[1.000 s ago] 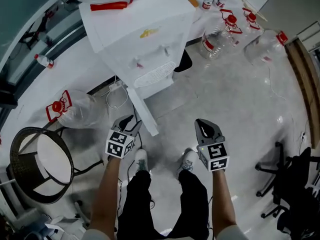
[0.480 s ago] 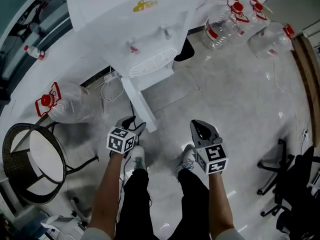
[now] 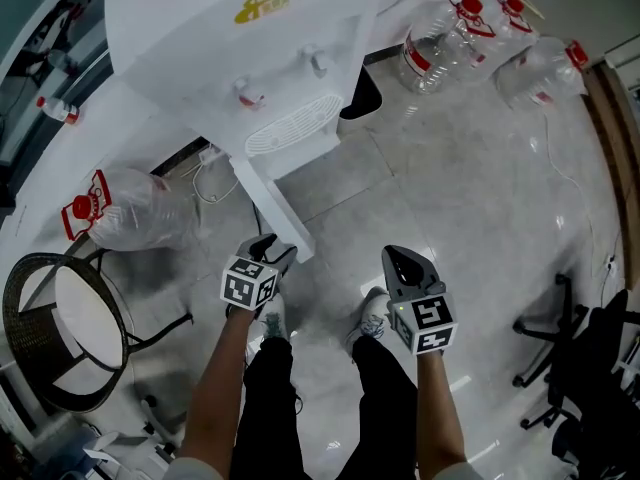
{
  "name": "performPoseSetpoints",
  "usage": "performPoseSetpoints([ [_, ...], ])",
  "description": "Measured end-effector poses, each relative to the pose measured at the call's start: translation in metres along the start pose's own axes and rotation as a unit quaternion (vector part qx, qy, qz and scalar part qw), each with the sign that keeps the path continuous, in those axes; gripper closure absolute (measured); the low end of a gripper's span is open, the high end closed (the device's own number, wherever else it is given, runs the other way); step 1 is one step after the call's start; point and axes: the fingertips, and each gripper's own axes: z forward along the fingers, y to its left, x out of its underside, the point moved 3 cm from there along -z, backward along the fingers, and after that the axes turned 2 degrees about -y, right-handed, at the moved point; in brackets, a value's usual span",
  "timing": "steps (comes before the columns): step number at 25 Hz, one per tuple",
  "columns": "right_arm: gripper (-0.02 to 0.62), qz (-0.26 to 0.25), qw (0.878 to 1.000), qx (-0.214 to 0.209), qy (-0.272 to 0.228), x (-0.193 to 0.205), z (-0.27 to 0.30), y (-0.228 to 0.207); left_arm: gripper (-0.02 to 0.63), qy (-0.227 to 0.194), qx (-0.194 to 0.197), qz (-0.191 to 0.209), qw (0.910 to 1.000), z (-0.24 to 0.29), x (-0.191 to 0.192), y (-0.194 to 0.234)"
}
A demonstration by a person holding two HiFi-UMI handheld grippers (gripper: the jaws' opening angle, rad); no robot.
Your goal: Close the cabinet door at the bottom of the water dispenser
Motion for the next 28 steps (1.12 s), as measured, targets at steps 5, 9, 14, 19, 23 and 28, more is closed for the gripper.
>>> performPoseSetpoints([
  [5,0.569,0.01,1.0,0.007,-0.003,-0.006,0.006,-0.021,0.356,-0.014,-0.005,-0.022,0.9996,0.022,-0.017,-0.007],
  [9,0.569,-0.005,1.0,0.001,0.001,-0.017,0.011,-0.038,0.348,-0.03,-0.013,-0.052,0.9981,0.042,-0.035,-0.015],
  [14,0.569,-0.028,0.999,-0.015,0.003,-0.034,0.018,-0.065,0.348,-0.076,-0.04,-0.099,0.9913,0.069,-0.063,-0.02],
  [19,0.569,-0.063,0.998,-0.014,0.009,-0.05,0.017,-0.096,0.347,-0.097,-0.073,-0.151,0.9811,0.093,-0.089,-0.02],
  [23,0.569,-0.064,0.998,-0.014,0.008,-0.061,0.016,-0.122,0.349,-0.082,-0.087,-0.147,0.982,0.108,-0.109,-0.018],
  [28,0.569,-0.093,0.996,0.006,0.01,-0.065,0.032,-0.148,0.354,-0.112,-0.081,-0.12,0.9831,0.129,-0.131,-0.009],
])
